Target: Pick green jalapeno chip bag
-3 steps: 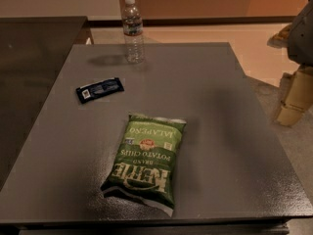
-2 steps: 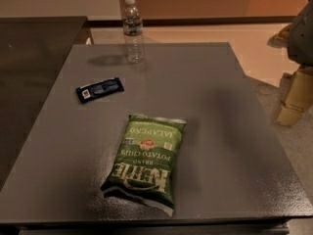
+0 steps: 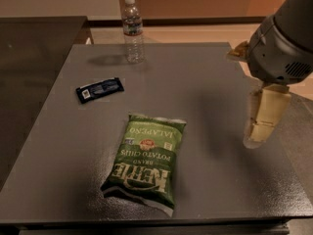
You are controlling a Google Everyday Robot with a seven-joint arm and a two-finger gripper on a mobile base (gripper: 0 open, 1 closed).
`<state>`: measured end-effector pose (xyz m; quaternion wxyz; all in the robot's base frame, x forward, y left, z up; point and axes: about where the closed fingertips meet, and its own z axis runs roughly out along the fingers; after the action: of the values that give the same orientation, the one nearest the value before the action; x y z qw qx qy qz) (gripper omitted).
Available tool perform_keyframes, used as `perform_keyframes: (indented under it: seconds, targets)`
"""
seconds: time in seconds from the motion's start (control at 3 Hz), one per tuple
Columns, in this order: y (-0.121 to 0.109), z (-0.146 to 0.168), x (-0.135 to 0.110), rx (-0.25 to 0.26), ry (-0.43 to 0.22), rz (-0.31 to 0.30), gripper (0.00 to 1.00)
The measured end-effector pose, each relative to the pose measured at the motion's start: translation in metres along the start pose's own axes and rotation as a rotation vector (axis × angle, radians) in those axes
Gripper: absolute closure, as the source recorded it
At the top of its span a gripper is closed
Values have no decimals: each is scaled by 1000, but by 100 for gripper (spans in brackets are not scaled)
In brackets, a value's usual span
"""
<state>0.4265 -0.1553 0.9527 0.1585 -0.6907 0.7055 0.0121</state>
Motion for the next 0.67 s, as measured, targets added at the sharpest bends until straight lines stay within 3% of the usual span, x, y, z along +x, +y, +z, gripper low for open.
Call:
perform_keyframes:
  seconds: [0.67]
  targets:
    - [25,47,-67,-88,-92,-194,0]
